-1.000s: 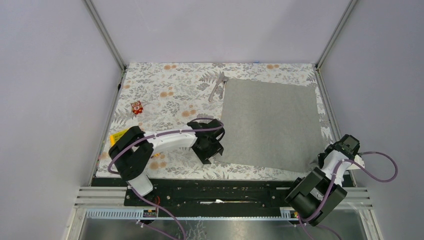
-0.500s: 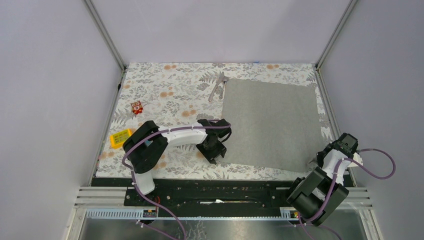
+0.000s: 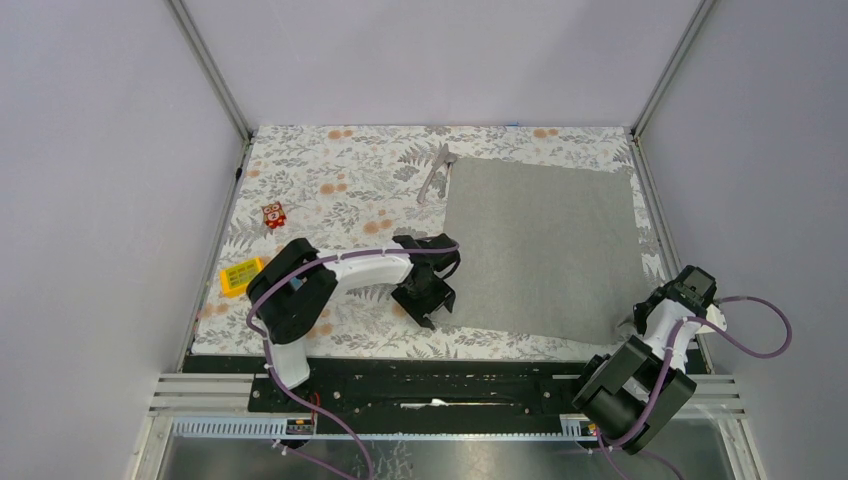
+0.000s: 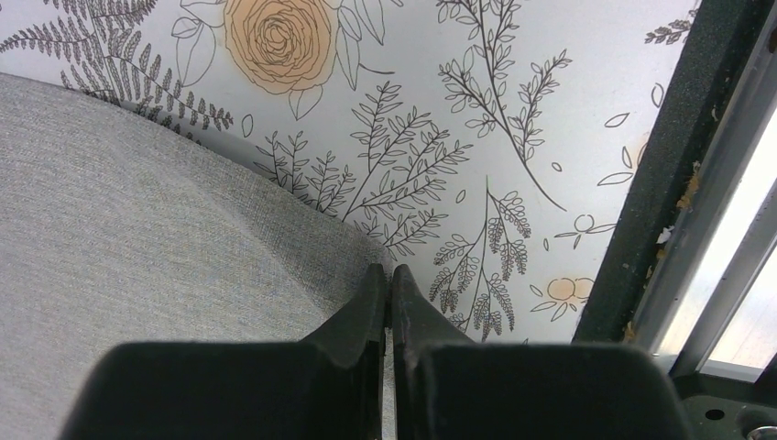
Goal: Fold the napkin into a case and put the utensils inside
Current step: Pick up the flattened napkin from the center of the board.
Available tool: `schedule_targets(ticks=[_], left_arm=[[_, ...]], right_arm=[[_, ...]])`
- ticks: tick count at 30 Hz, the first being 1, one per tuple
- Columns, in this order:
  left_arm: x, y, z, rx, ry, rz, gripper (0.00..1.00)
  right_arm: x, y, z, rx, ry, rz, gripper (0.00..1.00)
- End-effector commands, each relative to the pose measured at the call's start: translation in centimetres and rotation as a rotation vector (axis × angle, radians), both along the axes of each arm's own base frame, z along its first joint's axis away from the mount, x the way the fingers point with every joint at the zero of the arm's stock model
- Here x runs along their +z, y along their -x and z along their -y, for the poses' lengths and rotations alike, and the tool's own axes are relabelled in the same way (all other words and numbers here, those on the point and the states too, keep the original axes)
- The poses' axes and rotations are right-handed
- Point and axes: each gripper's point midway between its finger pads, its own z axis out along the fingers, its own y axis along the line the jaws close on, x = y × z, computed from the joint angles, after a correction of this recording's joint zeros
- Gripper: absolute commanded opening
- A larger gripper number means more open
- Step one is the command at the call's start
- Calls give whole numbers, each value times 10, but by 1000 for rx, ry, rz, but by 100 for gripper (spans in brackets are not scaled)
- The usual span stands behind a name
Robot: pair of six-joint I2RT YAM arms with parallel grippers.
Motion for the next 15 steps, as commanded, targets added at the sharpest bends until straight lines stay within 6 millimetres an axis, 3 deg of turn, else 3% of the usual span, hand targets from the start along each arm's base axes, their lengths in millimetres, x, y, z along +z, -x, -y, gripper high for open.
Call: schedule_targets(ticks=[1,6,15], left_arm=[[-26,11,-53,132,-227,-29,61],[-31,13,-59,140,-246,-42,51],[-45,8,-67,133,-306,-51,53]], right_arm=[[2,-2,1,19,16,4,0],[1,-2,-1,27,8,-3,0],[3,-3,-1,32,21,5,0]])
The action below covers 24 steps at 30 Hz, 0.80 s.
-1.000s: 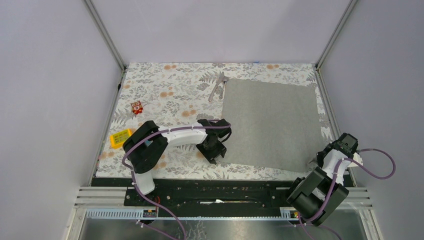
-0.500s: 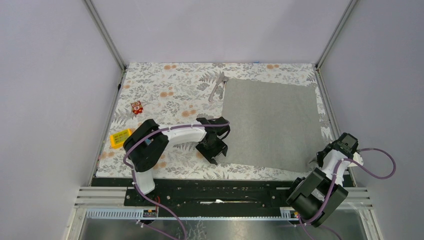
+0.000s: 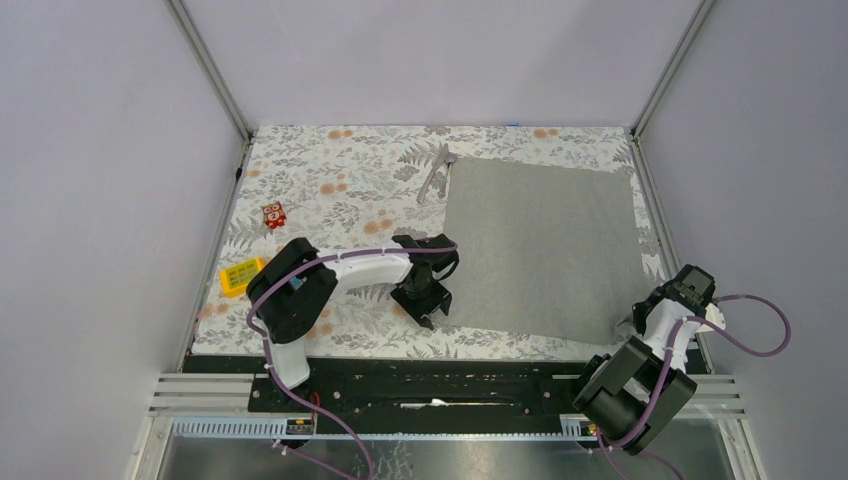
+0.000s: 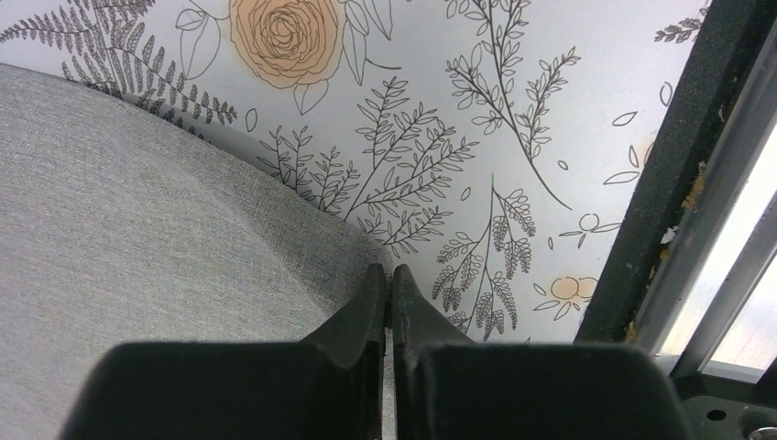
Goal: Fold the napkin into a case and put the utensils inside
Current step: Pick up the flattened napkin from the center of the board.
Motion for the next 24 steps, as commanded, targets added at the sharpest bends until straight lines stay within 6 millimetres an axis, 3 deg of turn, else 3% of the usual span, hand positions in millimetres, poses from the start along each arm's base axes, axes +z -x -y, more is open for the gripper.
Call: schedule_targets(ticks=[1,19,24], left_arm=[[-43,6,-61,120,-293,-35,55],[-50,-3,-84,139,-391,7,51],[-55,-9,-85,132,-413,23,37]], right_arm=[[3,-2,1,19,20,7,0],[1,-5,-2,34,6,9,0],[3,-5,-1,35,18,16,0]])
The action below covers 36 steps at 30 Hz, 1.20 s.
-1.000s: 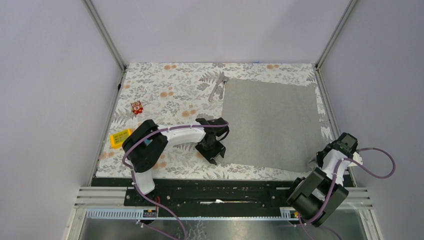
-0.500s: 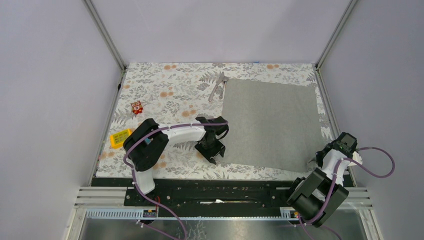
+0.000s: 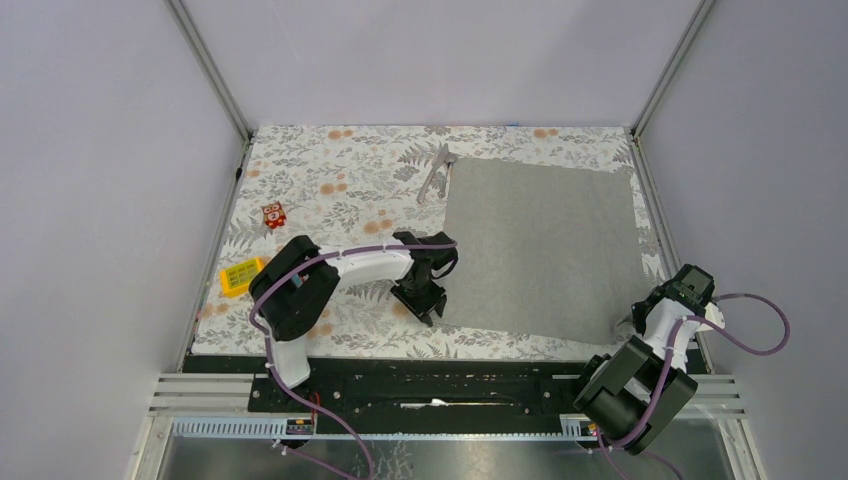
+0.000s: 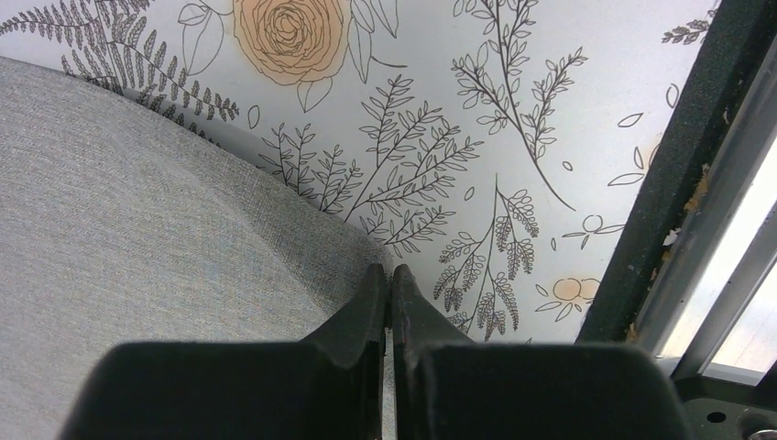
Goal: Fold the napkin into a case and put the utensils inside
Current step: Pick up the flattened napkin from the center of the board.
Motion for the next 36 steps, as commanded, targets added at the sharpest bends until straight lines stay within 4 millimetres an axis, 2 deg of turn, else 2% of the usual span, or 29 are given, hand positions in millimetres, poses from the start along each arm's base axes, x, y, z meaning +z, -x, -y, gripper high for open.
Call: schedule_targets(ticks=[1,4,8,13,16,21,25,27,30,33,36], left_arm=[[-52,-9,-78,109,-372,59,35],[-54,-12,-85,106,-389,84,29],[-48,-20,-87,82,-397,134,1],[-31,-35,-79,44,-355,209,0],[-16,-46,-60,5,-256,269,0],[22,-70,-20,-118,-68,408,0],[59,-89,14,-232,82,541,0],[83,-98,30,-289,148,610,0],[120,-114,41,-353,162,697,0],[171,-134,48,-397,160,829,0],[230,-154,51,-429,168,975,0]], right_arm=[[4,-4,0,22,17,18,0],[5,-5,1,30,26,20,0],[9,-7,2,42,51,35,0],[15,-13,0,74,73,59,0],[22,-20,0,102,89,90,0],[47,-38,2,176,103,149,0],[69,-68,-3,316,85,249,0],[82,-87,-12,411,55,332,0],[99,-114,-29,523,-16,456,0],[127,-142,-35,578,-19,547,0],[174,-169,-32,619,24,610,0]])
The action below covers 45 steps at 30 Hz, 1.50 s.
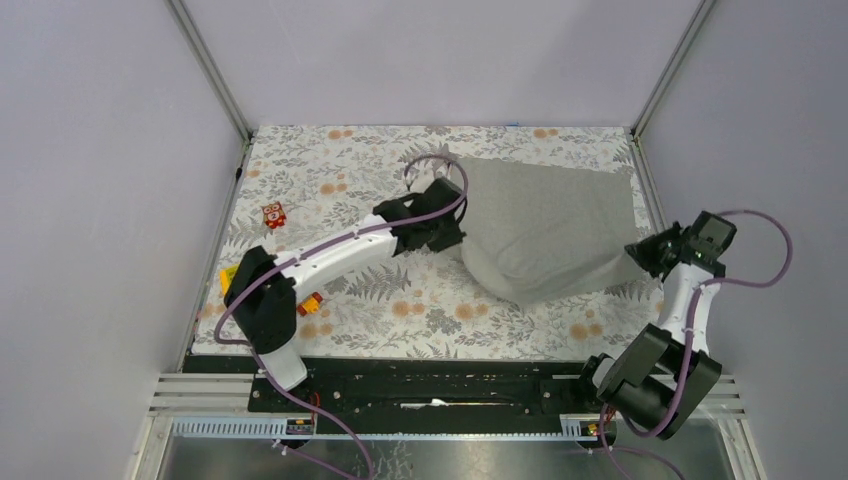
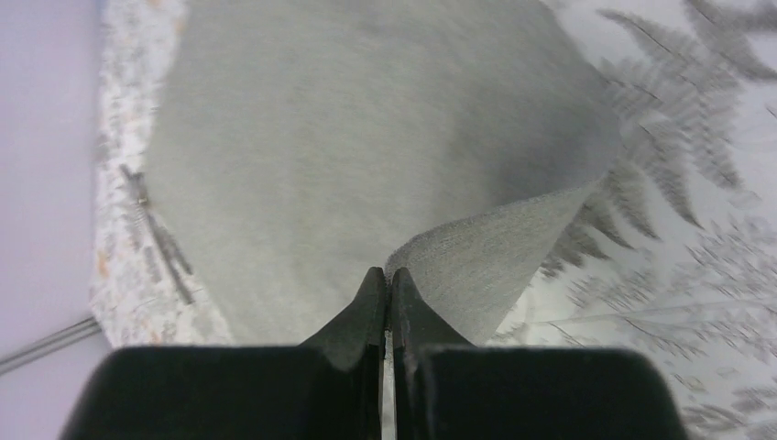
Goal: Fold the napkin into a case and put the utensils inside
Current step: Pick up the flattened napkin from the center of the board, then fold and flatten the napkin at the center of the board.
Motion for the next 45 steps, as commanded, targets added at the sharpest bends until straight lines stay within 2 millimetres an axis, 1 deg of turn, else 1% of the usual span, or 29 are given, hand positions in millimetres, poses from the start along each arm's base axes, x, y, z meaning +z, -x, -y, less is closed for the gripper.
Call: schedule_targets(ticks=[1,2,4,5,6,7,9,11,12,14,16,18,19,22,25,27,29,31,33,35,37,38,39,40,42,43,45], left_arm=[[138,-43,6,-66,90,358,0],[159,-48,5,-75,95,412,0],[207,-54,3,-112,111,537,0],[231,-55,2,-134,121,606,0],[259,-54,1,-157,137,679,0],[285,-50,-1,-183,155,751,0],[337,-37,-7,-237,209,898,0],[387,-18,-16,-268,280,1027,0],[409,-8,-22,-277,315,1079,0],[448,15,-37,-297,375,1169,0],[480,39,-52,-319,433,1251,0],[503,65,-68,-339,497,1329,0],[516,80,-81,-336,534,1373,0],[527,95,-96,-317,584,1414,0],[530,96,-103,-292,582,1419,0],[525,86,-109,-232,559,1404,0],[512,70,-115,-141,522,1368,0],[489,44,-121,-17,452,1307,0],[453,12,-130,145,352,1201,0],[409,-19,-134,286,242,1083,0],[367,-44,-125,327,150,1023,0],[350,-55,-120,331,121,1013,0],[333,-67,-116,333,93,997,0],[309,-84,-109,332,60,965,0],[272,-113,-103,323,37,898,0],[256,-127,-100,316,32,872,0],[216,-160,-93,289,-1,830,0]], right_arm=[[99,-55,0,116,64,242,0],[118,-59,4,112,80,264,0],[168,-68,8,112,121,340,0],[195,-70,7,119,143,392,0],[225,-70,4,131,168,450,0],[251,-68,-1,147,185,495,0],[307,-59,-18,203,221,607,0],[354,-41,-35,237,270,700,0],[375,-31,-42,242,299,742,0],[414,-8,-60,255,352,832,0],[446,15,-79,269,390,917,0],[471,35,-97,298,411,975,0],[486,47,-106,311,434,1006,0],[508,63,-118,320,467,1052,0],[521,74,-124,317,480,1077,0],[520,74,-120,283,478,1057,0],[506,69,-108,231,472,1001,0],[481,56,-86,156,465,910,0],[449,39,-61,95,454,811,0],[408,12,-36,64,422,724,0],[363,-18,-17,64,366,667,0],[342,-35,-11,75,330,663,0],[315,-52,-4,82,285,637,0],[283,-70,1,91,247,594,0],[242,-107,9,117,221,513,0],[224,-126,10,134,219,480,0],[193,-162,16,157,186,449,0]])
